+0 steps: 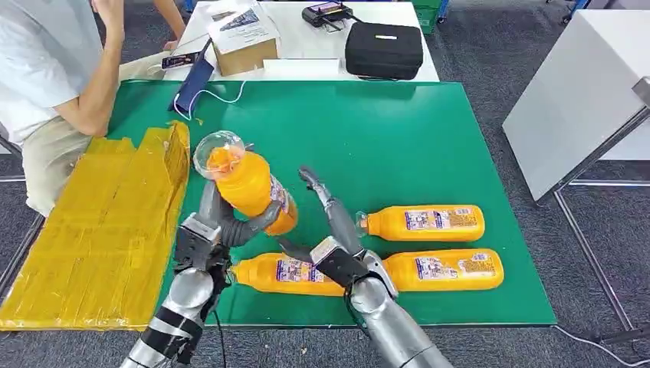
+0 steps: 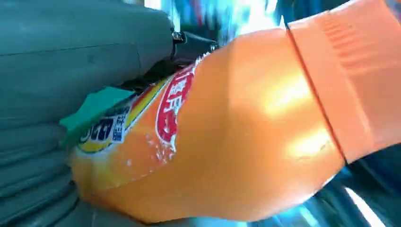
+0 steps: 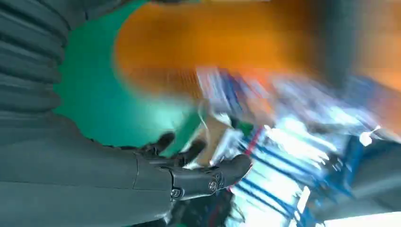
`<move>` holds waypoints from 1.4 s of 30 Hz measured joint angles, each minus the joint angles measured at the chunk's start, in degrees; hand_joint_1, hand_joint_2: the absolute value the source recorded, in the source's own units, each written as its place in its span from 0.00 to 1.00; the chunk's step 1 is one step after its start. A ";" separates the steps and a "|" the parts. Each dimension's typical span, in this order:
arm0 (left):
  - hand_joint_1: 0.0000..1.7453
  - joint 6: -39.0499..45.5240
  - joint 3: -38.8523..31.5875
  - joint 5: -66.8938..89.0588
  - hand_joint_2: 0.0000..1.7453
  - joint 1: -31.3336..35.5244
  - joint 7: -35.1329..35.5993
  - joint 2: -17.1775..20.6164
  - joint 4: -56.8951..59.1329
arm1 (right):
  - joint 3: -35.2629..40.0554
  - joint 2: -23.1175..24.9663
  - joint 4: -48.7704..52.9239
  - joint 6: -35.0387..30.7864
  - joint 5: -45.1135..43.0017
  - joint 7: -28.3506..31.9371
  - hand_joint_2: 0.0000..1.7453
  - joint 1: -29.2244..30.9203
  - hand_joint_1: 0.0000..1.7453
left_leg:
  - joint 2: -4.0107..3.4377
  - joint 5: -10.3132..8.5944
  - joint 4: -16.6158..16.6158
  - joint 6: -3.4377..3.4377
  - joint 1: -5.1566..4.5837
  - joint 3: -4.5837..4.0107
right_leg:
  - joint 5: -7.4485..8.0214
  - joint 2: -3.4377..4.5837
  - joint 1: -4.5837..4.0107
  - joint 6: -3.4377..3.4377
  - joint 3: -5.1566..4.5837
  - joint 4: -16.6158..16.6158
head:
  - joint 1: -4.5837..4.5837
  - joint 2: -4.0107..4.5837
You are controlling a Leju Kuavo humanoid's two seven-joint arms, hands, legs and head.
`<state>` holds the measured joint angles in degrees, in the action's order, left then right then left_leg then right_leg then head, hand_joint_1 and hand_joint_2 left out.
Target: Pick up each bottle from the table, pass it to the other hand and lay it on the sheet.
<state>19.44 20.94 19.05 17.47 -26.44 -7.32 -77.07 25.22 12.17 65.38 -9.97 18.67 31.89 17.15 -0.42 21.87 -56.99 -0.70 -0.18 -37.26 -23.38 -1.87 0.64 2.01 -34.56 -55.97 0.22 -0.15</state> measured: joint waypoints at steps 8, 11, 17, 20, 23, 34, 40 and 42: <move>1.00 10.14 -4.24 18.97 1.00 3.32 5.51 3.15 1.20 | -0.02 -1.40 13.35 0.26 -2.12 -1.55 1.00 -3.00 0.00 | -0.02 -0.01 0.01 0.01 0.03 0.01 | 0.00 0.00 -0.02 0.00 -0.01 -0.01 | 0.00 0.00; 1.00 10.14 -4.24 18.97 1.00 3.32 5.51 3.15 1.20 | -0.02 -1.40 13.35 0.26 -2.12 -1.55 1.00 -3.00 0.00 | -0.02 -0.01 0.01 0.01 0.03 0.01 | 0.00 0.00 -0.02 0.00 -0.01 -0.01 | 0.00 0.00; 1.00 17.42 -7.08 36.68 1.00 6.52 13.91 5.93 6.15 | -0.07 -1.92 18.49 -1.03 -3.80 -0.98 1.00 -4.56 0.00 | -0.02 -0.02 0.01 0.02 0.03 0.01 | 0.00 0.01 -0.01 -0.01 0.00 -0.02 | 0.00 0.00; 1.00 20.14 -14.07 68.50 1.00 13.28 28.06 14.13 23.72 | -0.68 -2.97 24.84 -2.89 -7.21 -1.77 1.00 -5.60 0.00 | -0.10 -0.04 0.01 0.04 0.05 0.02 | 0.00 0.07 -0.02 -0.02 -0.01 -0.05 | 0.02 0.00; 1.00 20.23 -14.12 70.30 1.00 14.54 30.62 17.12 30.08 | -0.83 -3.19 25.58 -2.89 -8.04 -2.40 1.00 -5.59 0.00 | -0.14 -0.03 0.01 0.04 0.04 0.02 | 0.00 0.14 -0.02 -0.02 -0.05 -0.05 | 0.02 0.00; 1.00 20.25 -14.60 69.82 1.00 14.91 30.14 21.53 41.12 | -1.53 -3.47 25.58 -2.23 -9.81 -3.69 1.00 -5.42 0.00 | -0.11 -0.03 0.01 0.04 0.06 -0.03 | -0.01 0.14 -0.01 -0.03 -0.08 -0.04 | 0.02 0.00; 1.00 20.16 -14.95 69.25 1.00 14.96 29.31 21.86 44.32 | -1.53 -3.60 25.56 -2.05 -10.12 -3.69 1.00 -5.36 0.00 | -0.10 -0.03 0.01 0.04 0.06 -0.04 | -0.01 0.14 -0.02 -0.03 -0.08 -0.05 | 0.02 0.00; 1.00 20.23 -15.17 68.57 1.00 15.07 28.63 21.86 45.38 | -1.53 -3.61 25.47 -2.05 -10.51 -3.73 1.00 -5.23 0.00 | -0.11 -0.03 0.01 0.04 0.06 -0.03 | -0.01 0.14 -0.02 -0.03 -0.09 -0.05 | 0.02 0.00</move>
<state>39.67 5.77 87.62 32.54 2.18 14.53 -31.69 23.69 8.57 90.86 -12.02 8.15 28.15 11.92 -0.53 21.84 -56.98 -0.66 -0.12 -37.29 -23.39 -1.73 0.62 1.98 -34.64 -56.02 0.24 -0.15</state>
